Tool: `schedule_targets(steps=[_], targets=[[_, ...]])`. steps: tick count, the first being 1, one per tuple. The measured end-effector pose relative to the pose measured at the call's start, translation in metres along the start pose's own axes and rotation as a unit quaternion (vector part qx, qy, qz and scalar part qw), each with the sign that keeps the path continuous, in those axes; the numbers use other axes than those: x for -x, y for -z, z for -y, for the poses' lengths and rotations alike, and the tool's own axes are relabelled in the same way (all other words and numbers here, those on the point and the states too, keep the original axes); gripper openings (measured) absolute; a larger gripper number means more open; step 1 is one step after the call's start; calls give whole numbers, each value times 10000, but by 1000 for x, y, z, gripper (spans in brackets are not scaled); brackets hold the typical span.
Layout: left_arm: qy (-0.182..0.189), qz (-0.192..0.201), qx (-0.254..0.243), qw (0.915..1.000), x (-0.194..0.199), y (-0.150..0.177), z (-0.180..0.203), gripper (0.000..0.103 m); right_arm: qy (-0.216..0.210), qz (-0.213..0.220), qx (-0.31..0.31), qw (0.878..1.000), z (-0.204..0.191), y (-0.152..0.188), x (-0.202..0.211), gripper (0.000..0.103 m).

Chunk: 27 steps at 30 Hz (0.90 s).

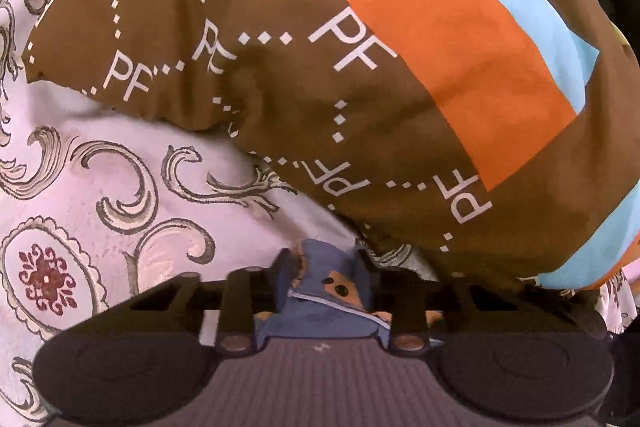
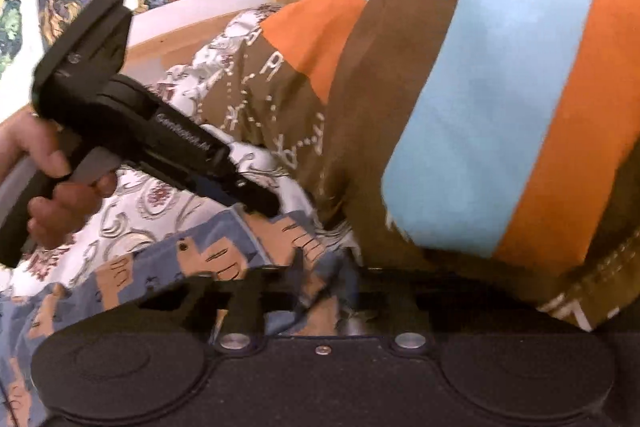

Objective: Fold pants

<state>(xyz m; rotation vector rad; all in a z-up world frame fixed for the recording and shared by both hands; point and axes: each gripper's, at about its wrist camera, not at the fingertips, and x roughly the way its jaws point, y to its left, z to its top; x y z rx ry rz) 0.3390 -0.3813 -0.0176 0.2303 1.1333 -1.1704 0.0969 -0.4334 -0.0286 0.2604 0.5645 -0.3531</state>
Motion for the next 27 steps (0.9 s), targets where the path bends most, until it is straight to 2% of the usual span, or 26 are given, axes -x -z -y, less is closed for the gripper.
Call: schedule_targets(steps=[3,5,7,10,11,14,15,16,17,18,20,23,25,26,27], targets=[[10,-3,24,10000,2,0,-2,18,-67,147,-36,9999,1,1,7,7],[-4,57,-9,10000,4,1,2,17,-135,266,-104,9995,0,2,21,6],[139,110,-59,9998,7,4,9,17,-205,408,-240,9987,-1,3,43,6],[211,194,-450,9986,11,5,28,17,-226,397,-319,9984,-3,11,64,6],[81,184,-598,9980,10,4,35,17,-241,314,-320,9987,-3,12,62,7],[-287,61,-757,9967,-1,1,42,18,-229,-17,-676,9974,7,15,49,26],[-349,26,-699,9969,-4,1,42,22,-242,-41,-829,9963,13,16,48,34],[-323,21,-628,9975,-4,1,39,26,-209,-21,-875,9959,16,17,49,37],[-279,43,-587,9979,-4,2,37,38,-185,-7,-855,9962,18,19,50,44],[-236,72,-562,9981,-2,4,36,55,-184,-31,-781,9968,20,20,50,45],[-179,218,-586,9979,6,7,30,76,-221,-132,-529,9983,20,24,47,44],[-142,181,-556,9982,8,6,19,78,-295,-195,161,9992,14,26,39,35],[-103,86,-445,9989,6,5,11,77,-390,-221,595,9972,9,25,36,33],[-74,34,-422,9991,5,5,8,75,-436,-247,786,9956,7,24,33,27],[-56,-4,-410,9991,4,5,5,73,-451,-255,881,9948,5,23,32,15]])
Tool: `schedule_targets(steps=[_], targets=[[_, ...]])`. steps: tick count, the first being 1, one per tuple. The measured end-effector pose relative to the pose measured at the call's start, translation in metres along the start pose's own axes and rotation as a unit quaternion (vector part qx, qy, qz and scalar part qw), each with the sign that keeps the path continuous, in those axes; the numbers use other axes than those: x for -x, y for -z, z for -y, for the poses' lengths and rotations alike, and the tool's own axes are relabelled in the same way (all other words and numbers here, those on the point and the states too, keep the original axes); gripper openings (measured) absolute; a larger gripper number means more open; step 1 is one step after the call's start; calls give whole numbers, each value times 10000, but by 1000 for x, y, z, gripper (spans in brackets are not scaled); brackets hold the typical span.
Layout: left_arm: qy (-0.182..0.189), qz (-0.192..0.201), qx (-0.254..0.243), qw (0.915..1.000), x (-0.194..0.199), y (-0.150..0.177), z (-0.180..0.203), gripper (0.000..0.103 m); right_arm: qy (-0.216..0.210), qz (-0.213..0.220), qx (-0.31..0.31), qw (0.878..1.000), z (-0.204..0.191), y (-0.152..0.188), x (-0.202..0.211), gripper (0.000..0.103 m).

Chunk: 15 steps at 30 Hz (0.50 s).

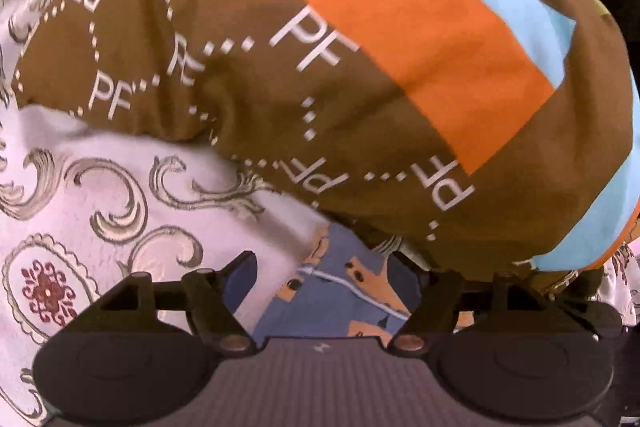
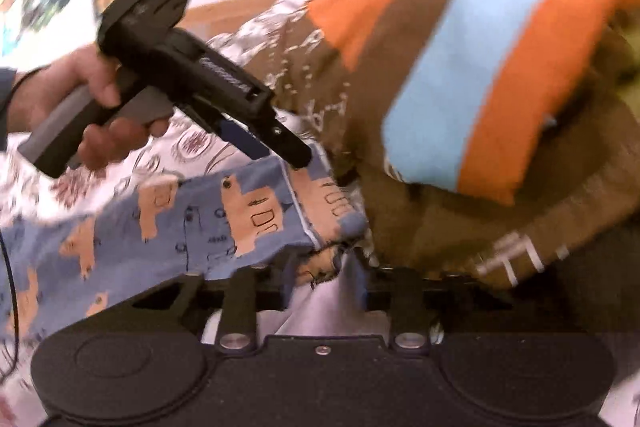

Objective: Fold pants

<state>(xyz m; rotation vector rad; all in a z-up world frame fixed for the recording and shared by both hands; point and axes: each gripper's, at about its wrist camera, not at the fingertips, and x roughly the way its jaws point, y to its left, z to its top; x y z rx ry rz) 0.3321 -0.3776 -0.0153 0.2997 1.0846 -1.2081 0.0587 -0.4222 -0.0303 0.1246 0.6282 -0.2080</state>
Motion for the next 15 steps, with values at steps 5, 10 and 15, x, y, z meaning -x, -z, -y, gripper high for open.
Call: schedule_targets(steps=[5,10,15], targets=[[80,3,88,9999,-1,5,-10,51,76,12,133,9999,4,-2,6,7],[247,218,25,9995,4,11,1,50,505,158,469,9975,6,-7,16,7],[-90,219,-15,9997,-8,19,13,68,659,-56,680,9955,0,3,2,23]])
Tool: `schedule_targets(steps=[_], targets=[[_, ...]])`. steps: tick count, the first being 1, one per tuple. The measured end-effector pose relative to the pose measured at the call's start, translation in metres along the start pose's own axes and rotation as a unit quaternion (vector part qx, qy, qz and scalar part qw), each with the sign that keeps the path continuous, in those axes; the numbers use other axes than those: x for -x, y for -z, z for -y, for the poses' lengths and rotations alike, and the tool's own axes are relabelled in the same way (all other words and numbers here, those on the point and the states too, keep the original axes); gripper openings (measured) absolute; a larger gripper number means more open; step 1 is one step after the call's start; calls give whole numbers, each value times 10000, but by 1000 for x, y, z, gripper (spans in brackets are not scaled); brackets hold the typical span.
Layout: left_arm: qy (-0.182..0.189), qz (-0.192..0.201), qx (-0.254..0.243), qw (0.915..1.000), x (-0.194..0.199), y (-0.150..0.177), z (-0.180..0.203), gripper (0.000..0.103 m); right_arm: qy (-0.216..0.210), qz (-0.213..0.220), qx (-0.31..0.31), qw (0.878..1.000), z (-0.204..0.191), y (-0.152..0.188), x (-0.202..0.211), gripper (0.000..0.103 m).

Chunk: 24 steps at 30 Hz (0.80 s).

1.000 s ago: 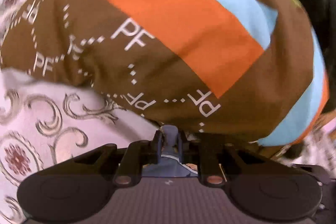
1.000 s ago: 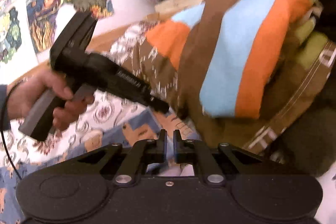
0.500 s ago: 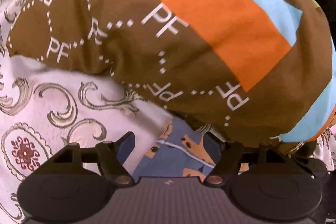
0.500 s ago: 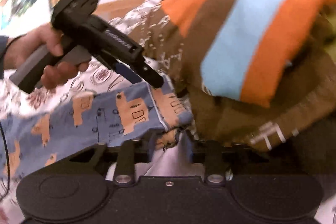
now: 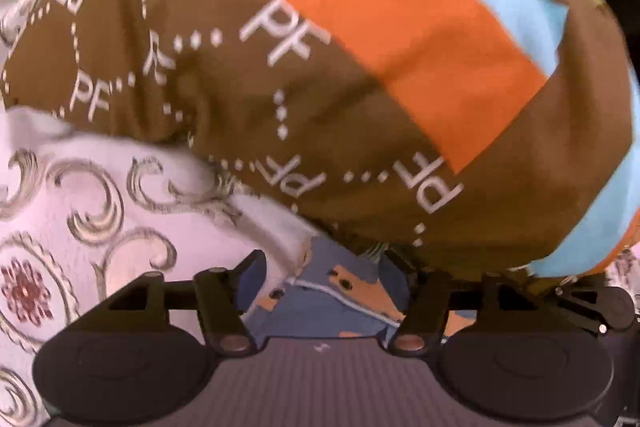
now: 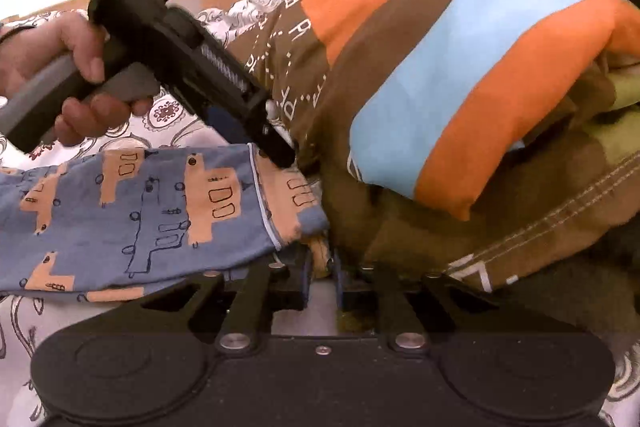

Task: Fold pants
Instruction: 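Open both grippers and lift them away from the pants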

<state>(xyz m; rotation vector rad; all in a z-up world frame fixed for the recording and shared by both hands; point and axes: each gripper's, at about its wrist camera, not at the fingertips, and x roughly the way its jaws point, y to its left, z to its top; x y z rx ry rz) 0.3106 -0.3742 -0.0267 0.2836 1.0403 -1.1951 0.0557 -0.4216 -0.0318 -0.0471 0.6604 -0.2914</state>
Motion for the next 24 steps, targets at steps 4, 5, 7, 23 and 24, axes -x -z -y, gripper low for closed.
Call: schedule_targets(steps=[4,5,7,23,24], targets=[[-181,485,113,9986,15,14,6,84,107,317,89,9994,-5,-3,20,48],[-210,679,199,9973,24,19,5,90,50,385,70,9992,-7,-5,23,58],[-230,1022,239,9942,43,32,6,92,-177,369,-143,9991,-7,-13,22,63],[-2199,1669,1826,9436,186,270,14,103,-142,-112,793,9967,-47,-6,-2,93],[-2326,1552,2116,9365,189,286,9,102,-64,-234,801,9965,-43,-1,-5,93]])
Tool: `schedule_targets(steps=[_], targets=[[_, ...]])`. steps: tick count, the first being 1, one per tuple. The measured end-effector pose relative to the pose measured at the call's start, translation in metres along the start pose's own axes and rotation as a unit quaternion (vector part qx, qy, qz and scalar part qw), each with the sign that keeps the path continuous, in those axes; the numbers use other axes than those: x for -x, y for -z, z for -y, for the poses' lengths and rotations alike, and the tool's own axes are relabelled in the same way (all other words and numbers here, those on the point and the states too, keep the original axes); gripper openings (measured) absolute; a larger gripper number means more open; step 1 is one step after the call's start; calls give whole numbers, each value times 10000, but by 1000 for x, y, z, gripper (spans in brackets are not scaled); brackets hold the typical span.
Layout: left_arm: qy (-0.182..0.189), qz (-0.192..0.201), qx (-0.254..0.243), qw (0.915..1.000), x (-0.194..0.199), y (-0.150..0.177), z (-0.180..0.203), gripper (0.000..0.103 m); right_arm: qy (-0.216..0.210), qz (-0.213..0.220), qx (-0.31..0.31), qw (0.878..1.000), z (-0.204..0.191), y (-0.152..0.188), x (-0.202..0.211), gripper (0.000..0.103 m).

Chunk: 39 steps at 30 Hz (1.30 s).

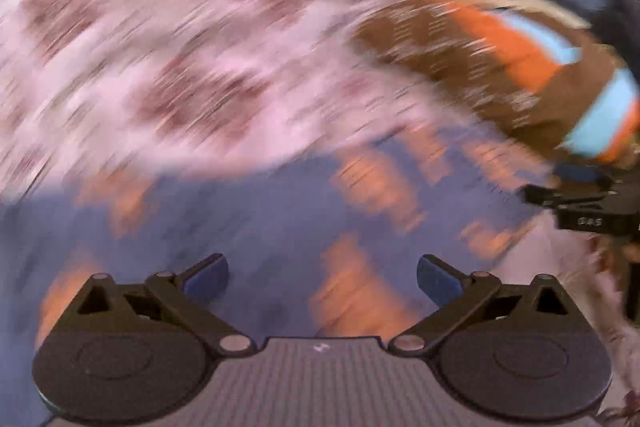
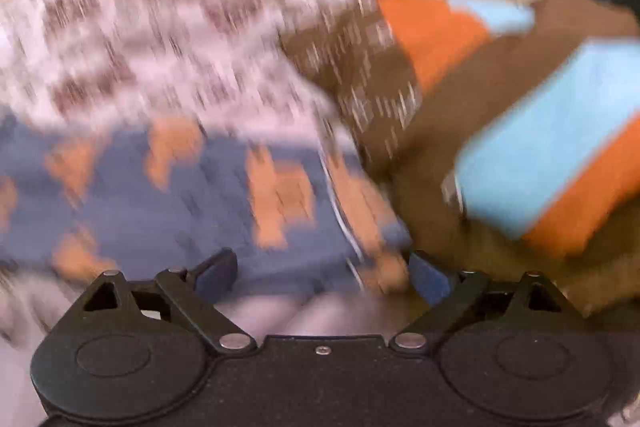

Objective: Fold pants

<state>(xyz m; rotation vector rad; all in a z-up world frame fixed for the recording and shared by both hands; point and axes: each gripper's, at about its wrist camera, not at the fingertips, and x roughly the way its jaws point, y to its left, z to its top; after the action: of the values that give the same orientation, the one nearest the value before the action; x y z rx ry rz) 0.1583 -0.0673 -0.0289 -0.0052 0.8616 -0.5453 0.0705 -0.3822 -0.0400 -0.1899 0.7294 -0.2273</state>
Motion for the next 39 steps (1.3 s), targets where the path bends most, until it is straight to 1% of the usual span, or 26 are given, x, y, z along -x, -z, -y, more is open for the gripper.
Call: schedule_targets(steps=[1,2,4,5,7,8,9,12,13,15,17,19,21,23,24,25,26,27,28,30,31,32,34,36,37,39], targets=[[-21,-18,200,9998,8,12,-14,100,27,-38,-84,10000,5,4,2,93],[95,23,245,9997,20,21,-24,100,124,-51,-95,9999,7,5,8,94],[-174,-124,196,9996,40,32,-33,101,357,43,171,9992,2,0,20,94],[-272,-171,114,9994,48,35,-35,101,322,177,271,9990,-2,-6,27,94],[-529,-236,43,9983,70,37,-38,101,-194,535,406,9976,-12,-23,39,98],[-570,-129,50,9983,83,36,-41,102,-517,668,538,9950,-20,-35,41,102],[-567,93,27,9983,94,34,-43,103,-888,782,711,9904,-31,-47,41,102],[-765,761,-86,9941,113,17,-56,103,-2091,905,1080,9677,-72,-88,23,102],[-823,880,-71,9927,112,11,-66,103,-2522,957,1221,9551,-89,-101,13,102],[-1048,982,195,9894,106,2,-90,103,-2807,1097,1577,9404,-120,-123,-5,102],[-1358,883,649,9847,100,0,-118,103,-2963,1138,1949,9281,-151,-142,-25,102],[-1830,742,897,9762,101,10,-141,96,-3137,1175,2117,9182,-171,-157,-44,102],[-1935,756,684,9758,111,22,-153,65,-3304,1237,2374,9051,-188,-169,-58,102],[-2071,651,426,9752,120,23,-149,62,-3696,1236,2727,8796,-204,-179,-71,102],[-2116,711,467,9737,126,24,-144,66,-3932,1225,2942,8625,-214,-183,-78,102],[-2117,894,683,9708,133,22,-137,74,-4127,1220,3159,8456,-222,-187,-82,102],[-1998,1145,819,9697,140,22,-131,101,-4269,1185,3351,8315,-231,-190,-88,102],[-1780,1595,853,9673,146,22,-120,102,-4370,1143,3496,8208,-239,-192,-93,102],[-1555,1851,792,9671,145,20,-113,103,-4459,1125,3640,8099,-246,-194,-98,102],[-1053,1962,401,9741,130,8,-97,103,-4482,1204,3875,7965,-258,-195,-105,102],[-983,1888,114,9770,117,2,-89,103,-4462,1243,3965,7926,-264,-195,-109,102],[-1063,1779,-89,9782,103,-2,-82,103,-4479,1240,4027,7886,-268,-195,-112,102],[-1108,1540,-301,9814,77,-3,-74,103,-4623,1173,4221,7709,-274,-192,-114,102],[-924,1215,-316,9878,57,2,-73,103,-4720,1189,4400,7547,-279,-187,-113,102],[-884,1061,-242,9901,50,7,-73,103,-4720,1219,4460,7506,-282,-185,-113,102],[-795,728,-60,9942,39,17,-77,103,-4732,1294,4438,7499,-287,-185,-114,102]])
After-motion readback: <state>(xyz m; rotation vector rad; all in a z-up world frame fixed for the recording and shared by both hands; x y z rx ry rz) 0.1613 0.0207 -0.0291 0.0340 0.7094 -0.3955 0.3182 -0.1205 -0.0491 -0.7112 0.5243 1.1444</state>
